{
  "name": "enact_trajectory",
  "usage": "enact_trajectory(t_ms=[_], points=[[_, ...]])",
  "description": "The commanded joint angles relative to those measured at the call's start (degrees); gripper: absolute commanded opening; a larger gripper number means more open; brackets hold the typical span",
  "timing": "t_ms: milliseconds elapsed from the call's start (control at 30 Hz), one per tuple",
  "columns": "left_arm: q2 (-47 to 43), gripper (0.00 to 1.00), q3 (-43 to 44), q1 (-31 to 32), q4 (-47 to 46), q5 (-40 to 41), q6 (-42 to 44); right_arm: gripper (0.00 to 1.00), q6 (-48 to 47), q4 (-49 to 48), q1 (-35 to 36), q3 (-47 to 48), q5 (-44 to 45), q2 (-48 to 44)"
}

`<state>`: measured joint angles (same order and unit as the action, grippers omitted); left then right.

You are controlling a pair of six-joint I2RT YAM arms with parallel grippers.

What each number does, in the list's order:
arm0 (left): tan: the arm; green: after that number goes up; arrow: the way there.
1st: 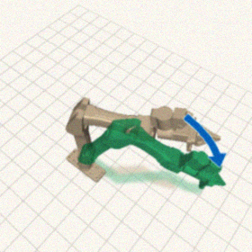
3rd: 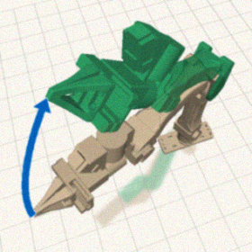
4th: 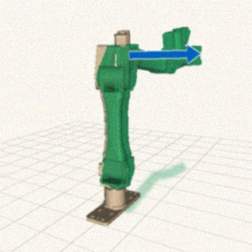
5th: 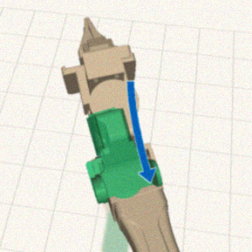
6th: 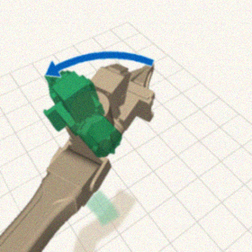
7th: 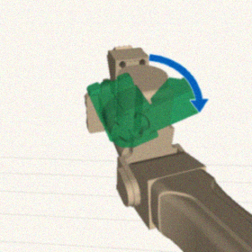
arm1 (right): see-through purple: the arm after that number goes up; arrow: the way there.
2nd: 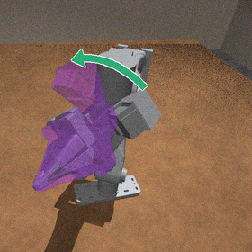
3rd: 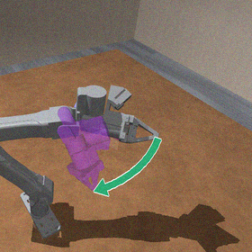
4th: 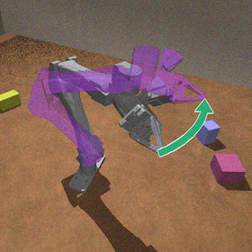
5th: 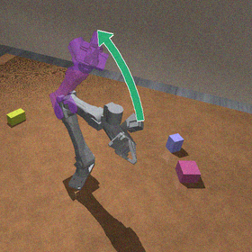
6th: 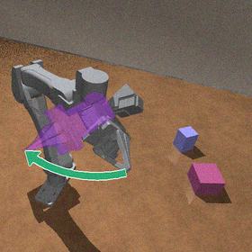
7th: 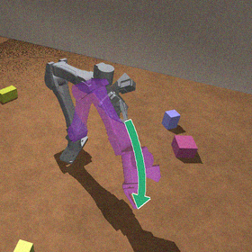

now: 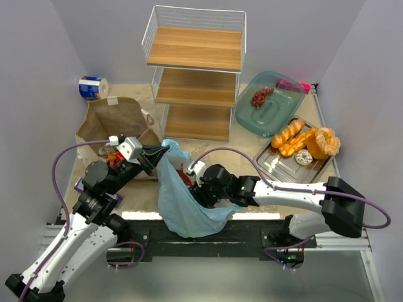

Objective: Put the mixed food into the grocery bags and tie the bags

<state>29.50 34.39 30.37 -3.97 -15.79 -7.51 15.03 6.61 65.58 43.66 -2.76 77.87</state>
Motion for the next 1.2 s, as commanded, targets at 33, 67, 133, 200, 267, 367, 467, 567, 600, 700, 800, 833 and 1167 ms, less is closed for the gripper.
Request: enact_trajectory(t_ms=[33, 67, 133, 200, 267, 367, 467, 567, 600, 700, 800, 833, 1167], points=[[-2.6, 0.00, -0.3, -0.4, -6.5, -1.0, -0.4, 0.00, 6.6, 6.6, -0.2, 3.6, 9.5, 1.8], [-3.3, 0.00, -0.5, -0.4, -6.4, -0.3, -0.2, 0.00, 6.7, 7.6, -0.5, 4.0, 10.4, 1.8], [-3.3, 0.00, -0.7, -0.4, -5.6, 2.2, 0.1, 0.01, 6.2, 9.9, -0.6, 4.4, 10.0, 0.6], [-2.0, 0.00, -1.0, -0.4, -4.5, 3.4, 1.4, 0.29, 4.8, 12.2, -0.6, 6.0, 7.0, -1.2], [0.2, 0.00, -1.1, -0.4, -2.7, 3.8, 2.5, 0.49, 3.9, 13.2, -0.6, 8.0, 6.4, -5.3], [1.7, 0.00, -1.1, -0.4, -1.8, 3.4, 3.5, 0.69, 3.7, 16.1, -0.6, 11.0, 6.0, -11.9], [2.0, 0.00, -0.9, -0.4, -1.0, 3.8, 5.0, 0.84, 4.5, 18.5, -1.0, 14.8, 10.1, -17.7], [1.9, 0.00, -0.9, -0.4, -0.1, 4.1, 5.4, 0.93, 6.0, 20.5, -2.6, 18.5, 15.4, -19.9], [1.9, 0.00, -0.9, -0.4, 0.1, 4.0, 5.4, 0.95, 6.6, 22.2, -3.9, 19.4, 16.9, -20.3], [2.0, 0.00, -1.1, -0.5, 0.2, 2.0, 5.0, 0.99, 8.3, 24.1, -16.2, 21.1, 17.1, -19.9], [1.8, 0.00, -1.2, -0.4, 0.4, 1.6, 4.8, 0.99, 9.6, 21.8, -34.8, 19.6, 8.6, -18.8], [1.7, 0.00, -1.2, -0.4, 0.5, 1.6, 4.7, 0.99, 9.5, 21.1, -38.6, 19.4, 7.0, -17.0], [0.1, 0.00, -1.5, -0.4, 1.7, 1.7, 3.5, 0.70, 8.9, 19.1, -65.6, 14.3, 13.8, -6.0]])
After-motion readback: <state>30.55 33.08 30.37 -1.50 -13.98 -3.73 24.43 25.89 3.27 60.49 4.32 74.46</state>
